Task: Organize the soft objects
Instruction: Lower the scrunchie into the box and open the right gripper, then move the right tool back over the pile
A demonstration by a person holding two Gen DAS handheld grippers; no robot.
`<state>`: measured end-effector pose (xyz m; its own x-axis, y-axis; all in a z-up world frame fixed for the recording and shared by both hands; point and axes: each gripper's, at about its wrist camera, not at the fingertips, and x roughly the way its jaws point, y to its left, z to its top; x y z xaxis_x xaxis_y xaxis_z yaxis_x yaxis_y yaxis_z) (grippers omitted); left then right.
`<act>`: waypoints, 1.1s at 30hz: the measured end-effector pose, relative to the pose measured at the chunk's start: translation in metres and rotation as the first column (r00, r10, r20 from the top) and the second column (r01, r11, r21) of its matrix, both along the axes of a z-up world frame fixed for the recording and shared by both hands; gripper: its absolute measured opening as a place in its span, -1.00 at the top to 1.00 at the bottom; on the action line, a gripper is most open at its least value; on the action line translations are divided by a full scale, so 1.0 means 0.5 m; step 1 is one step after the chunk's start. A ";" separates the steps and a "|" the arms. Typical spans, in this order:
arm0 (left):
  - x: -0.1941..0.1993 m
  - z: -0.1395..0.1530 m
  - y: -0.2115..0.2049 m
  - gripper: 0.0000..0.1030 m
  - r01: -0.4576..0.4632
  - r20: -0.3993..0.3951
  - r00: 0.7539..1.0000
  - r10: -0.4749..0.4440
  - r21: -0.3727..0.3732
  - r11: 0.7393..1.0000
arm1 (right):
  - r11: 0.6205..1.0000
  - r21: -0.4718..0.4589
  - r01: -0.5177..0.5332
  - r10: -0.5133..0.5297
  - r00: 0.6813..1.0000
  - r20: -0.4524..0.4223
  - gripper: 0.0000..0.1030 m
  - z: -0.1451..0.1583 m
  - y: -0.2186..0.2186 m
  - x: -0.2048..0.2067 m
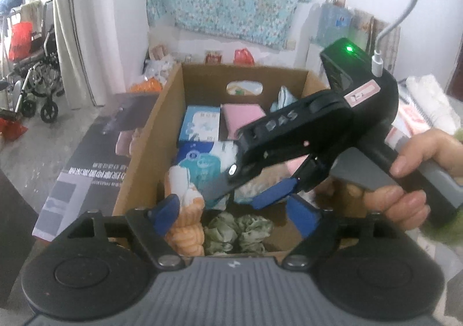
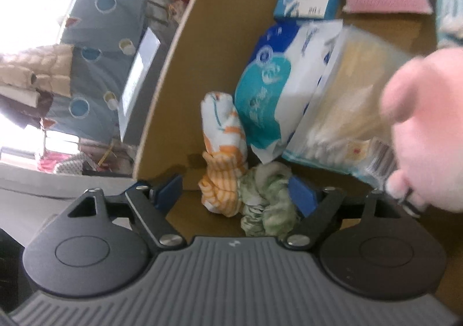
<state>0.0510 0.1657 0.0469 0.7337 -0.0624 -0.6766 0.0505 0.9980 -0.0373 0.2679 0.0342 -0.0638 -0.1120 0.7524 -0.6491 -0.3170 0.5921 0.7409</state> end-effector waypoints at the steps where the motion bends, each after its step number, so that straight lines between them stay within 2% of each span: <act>1: -0.005 0.006 -0.001 -0.69 0.000 0.011 1.000 0.000 -0.004 1.000 | 1.000 0.021 0.015 -0.015 1.000 -0.002 -0.59 0.010 -0.010 0.002; 6: -0.025 0.035 -0.021 -0.75 0.005 0.067 0.998 -0.004 -0.019 1.000 | 0.985 0.155 0.074 -0.077 0.997 0.012 -0.59 0.075 -0.078 0.013; 9: -0.035 0.044 -0.055 -0.78 0.033 0.114 0.993 -0.027 -0.052 0.998 | 0.960 0.263 0.095 -0.112 0.993 0.050 -0.63 0.121 -0.159 -0.004; 14: -0.045 0.040 -0.159 -0.85 0.182 0.176 0.971 -0.163 -0.099 0.978 | 0.897 0.404 0.178 -0.233 0.968 0.091 -0.65 0.156 -0.350 -0.080; 16: -0.044 0.036 -0.217 -0.87 0.260 0.192 0.952 -0.237 -0.102 0.960 | 0.869 0.436 0.235 -0.310 0.945 0.108 -0.67 0.160 -0.443 -0.120; 19: -0.042 0.023 -0.310 -0.91 0.382 0.207 0.911 -0.356 -0.102 0.918 | 0.816 0.458 0.352 -0.463 0.873 0.155 -0.73 0.163 -0.596 -0.187; 23: -0.042 -0.014 -0.434 -0.92 0.519 0.195 0.844 -0.500 -0.061 0.853 | 0.729 0.439 0.525 -0.652 0.728 0.212 -0.76 0.152 -0.770 -0.280; 25: -0.043 -0.038 -0.496 -0.92 0.578 0.185 0.806 -0.563 -0.035 0.815 | 0.695 0.412 0.589 -0.706 0.669 0.233 -0.76 0.137 -0.828 -0.319; 27: -0.046 -0.066 -0.554 -0.92 0.623 0.178 0.771 -0.612 -0.012 0.782 | 0.676 0.369 0.638 -0.735 0.625 0.265 -0.76 0.117 -0.865 -0.348; 30: -0.046 -0.113 -0.623 -0.91 0.664 0.155 0.737 -0.658 0.018 0.747 | 0.650 0.294 0.700 -0.758 0.570 0.318 -0.76 0.081 -0.896 -0.368; 33: -0.038 -0.153 -0.682 -0.82 0.672 0.157 0.723 -0.672 0.061 0.738 | 0.622 0.256 0.740 -0.774 0.531 0.345 -0.76 0.042 -0.916 -0.365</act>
